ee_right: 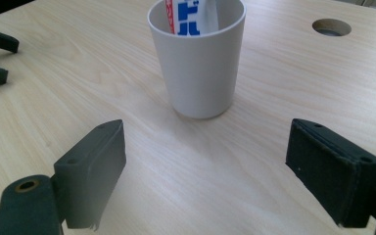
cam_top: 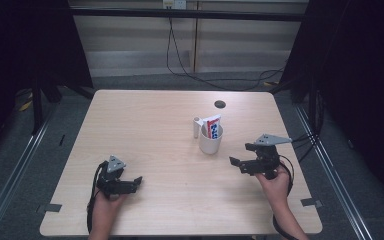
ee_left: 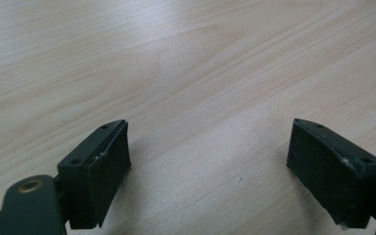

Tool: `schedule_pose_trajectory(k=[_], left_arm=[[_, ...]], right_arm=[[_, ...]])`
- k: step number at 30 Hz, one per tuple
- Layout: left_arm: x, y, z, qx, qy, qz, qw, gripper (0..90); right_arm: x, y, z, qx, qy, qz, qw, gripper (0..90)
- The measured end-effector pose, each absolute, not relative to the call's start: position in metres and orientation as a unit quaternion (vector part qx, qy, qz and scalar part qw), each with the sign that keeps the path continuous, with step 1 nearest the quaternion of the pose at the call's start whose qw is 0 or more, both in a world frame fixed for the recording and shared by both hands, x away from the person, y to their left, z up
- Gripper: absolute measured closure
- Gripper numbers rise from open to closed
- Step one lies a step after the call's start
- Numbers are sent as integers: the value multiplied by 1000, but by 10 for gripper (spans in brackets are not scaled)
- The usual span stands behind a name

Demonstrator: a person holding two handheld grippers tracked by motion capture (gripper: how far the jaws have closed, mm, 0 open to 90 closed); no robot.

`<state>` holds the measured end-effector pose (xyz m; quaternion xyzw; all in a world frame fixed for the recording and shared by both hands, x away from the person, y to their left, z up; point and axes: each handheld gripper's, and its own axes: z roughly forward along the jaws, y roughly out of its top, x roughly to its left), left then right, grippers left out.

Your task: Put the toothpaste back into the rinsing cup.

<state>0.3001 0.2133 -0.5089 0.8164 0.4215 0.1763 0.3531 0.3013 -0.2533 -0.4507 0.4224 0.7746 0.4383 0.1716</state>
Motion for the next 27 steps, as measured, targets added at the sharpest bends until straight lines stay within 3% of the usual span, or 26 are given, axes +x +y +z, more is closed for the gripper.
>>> schedule_pose_trajectory(k=[27], left_arm=[[300,213,-509,816,422,176,354,158]], right_arm=[[280,-270,-485,433,781,425,149,143]])
